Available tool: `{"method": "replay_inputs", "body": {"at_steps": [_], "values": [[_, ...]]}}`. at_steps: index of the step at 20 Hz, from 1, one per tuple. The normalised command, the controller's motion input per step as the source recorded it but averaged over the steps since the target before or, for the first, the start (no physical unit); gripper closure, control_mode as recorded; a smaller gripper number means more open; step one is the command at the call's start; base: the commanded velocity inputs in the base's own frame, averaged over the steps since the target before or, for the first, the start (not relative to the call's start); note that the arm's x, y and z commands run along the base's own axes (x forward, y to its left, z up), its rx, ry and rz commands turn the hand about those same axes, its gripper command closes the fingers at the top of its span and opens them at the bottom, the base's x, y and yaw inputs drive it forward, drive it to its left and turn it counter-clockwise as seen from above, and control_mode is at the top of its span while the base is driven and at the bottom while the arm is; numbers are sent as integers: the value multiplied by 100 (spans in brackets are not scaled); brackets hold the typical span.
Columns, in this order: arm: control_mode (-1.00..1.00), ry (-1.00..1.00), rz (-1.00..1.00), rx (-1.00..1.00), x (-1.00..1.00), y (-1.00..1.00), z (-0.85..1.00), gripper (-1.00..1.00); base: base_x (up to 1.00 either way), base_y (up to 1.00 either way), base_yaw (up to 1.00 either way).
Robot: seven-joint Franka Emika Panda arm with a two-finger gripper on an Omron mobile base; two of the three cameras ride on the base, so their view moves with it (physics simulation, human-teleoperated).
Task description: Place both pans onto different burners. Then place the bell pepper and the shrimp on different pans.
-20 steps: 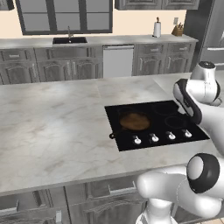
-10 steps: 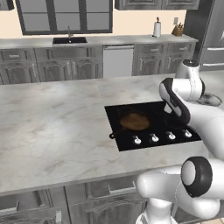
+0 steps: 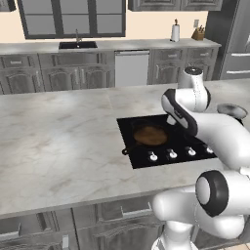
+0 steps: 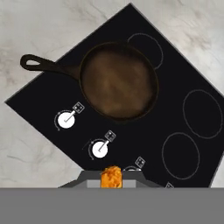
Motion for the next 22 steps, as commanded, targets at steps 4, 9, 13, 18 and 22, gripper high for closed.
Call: {"method": "replay_inputs", "body": {"at_steps": [4, 9, 13, 18, 22], "values": [[-100, 0, 0, 1, 55, 20, -4, 100, 0, 0, 0], [-100, 0, 0, 0, 41, 26, -13, 100, 0, 0, 0], [-100, 0, 0, 0, 13, 25, -19, 100, 0, 0, 0], [-100, 0, -2, 0, 0, 9, -24, 100, 0, 0, 0], [-100, 0, -4, 0, 3, 0, -36, 100, 0, 0, 0]]}}
